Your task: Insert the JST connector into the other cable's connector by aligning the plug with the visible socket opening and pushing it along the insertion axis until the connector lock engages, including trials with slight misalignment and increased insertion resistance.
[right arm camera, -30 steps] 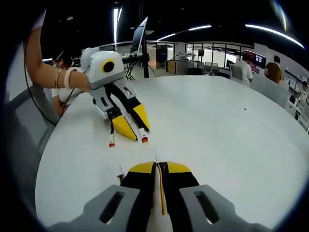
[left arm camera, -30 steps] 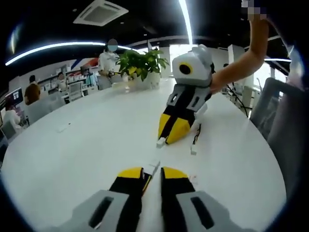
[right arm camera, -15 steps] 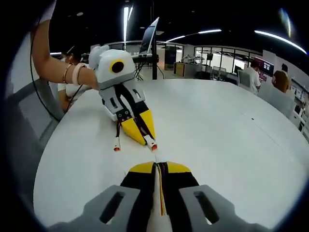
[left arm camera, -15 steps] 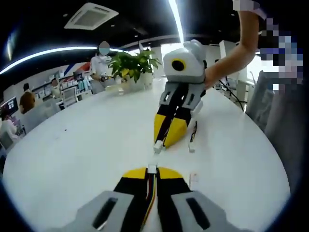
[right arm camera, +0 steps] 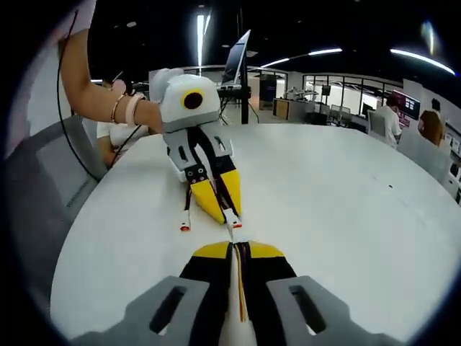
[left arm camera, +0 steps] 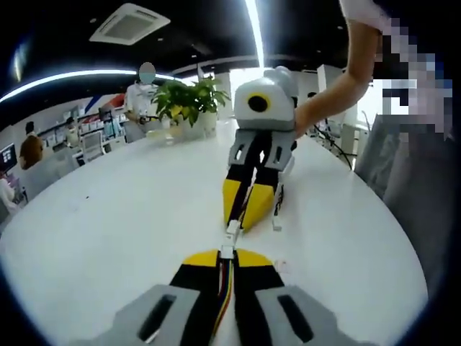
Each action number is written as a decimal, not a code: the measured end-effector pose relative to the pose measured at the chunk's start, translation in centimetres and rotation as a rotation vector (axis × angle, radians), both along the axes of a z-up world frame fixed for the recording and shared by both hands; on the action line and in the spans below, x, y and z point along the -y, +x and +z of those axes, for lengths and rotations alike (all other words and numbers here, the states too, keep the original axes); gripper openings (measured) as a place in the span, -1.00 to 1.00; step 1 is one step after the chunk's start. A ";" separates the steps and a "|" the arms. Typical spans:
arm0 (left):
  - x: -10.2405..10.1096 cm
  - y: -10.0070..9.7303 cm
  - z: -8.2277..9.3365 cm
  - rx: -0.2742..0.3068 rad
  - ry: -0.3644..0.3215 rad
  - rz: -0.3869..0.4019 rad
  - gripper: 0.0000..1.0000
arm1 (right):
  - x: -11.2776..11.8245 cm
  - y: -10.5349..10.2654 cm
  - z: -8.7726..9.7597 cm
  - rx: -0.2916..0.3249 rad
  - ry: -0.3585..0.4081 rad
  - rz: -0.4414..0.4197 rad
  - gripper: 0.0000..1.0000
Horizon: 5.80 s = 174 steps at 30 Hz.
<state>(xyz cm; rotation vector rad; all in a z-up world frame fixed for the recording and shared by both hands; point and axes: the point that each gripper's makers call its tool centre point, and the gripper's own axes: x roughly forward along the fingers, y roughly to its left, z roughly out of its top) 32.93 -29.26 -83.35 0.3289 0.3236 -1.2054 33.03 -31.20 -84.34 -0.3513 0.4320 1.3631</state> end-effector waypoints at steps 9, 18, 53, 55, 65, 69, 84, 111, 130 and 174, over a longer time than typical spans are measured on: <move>0.2 -0.4 0.2 -0.012 -0.020 -0.017 -1.00 | -0.1 -0.3 0.0 -0.017 0.019 0.023 -0.91; 0.2 -0.7 0.3 -0.051 -0.053 -0.047 -1.00 | -0.2 -0.8 0.4 -0.037 0.057 0.076 -0.92; 1.2 -0.4 1.2 -0.078 -0.106 -0.071 -1.00 | -0.2 -1.5 2.1 -0.091 0.103 0.117 -0.94; 1.2 -0.3 1.2 -0.073 -0.094 -0.073 -1.00 | -0.4 -1.5 2.0 -0.084 0.100 0.118 -0.94; 0.7 1.0 0.5 -0.073 -0.090 -0.052 -1.00 | -0.8 -0.4 1.6 -0.074 0.127 0.090 -0.94; 0.5 1.3 0.6 -0.079 -0.113 -0.032 -1.00 | -0.9 -0.1 1.8 -0.079 0.156 0.075 -0.93; 0.6 1.1 -0.7 -0.075 -0.095 0.011 -1.00 | -0.8 0.3 0.1 -0.089 0.143 0.046 -0.92; -1.4 -1.0 3.8 -0.111 -0.317 0.129 -0.75 | 1.0 0.0 3.0 -0.090 0.266 -0.059 -0.79; -1.6 -5.3 0.4 -0.198 -0.244 0.082 -0.76 | 2.8 -5.1 0.6 -0.134 0.203 0.008 -0.74; -1.6 -4.8 -0.8 -0.094 -0.136 0.057 -1.00 | 1.8 -4.8 0.3 -0.092 0.196 0.037 -0.93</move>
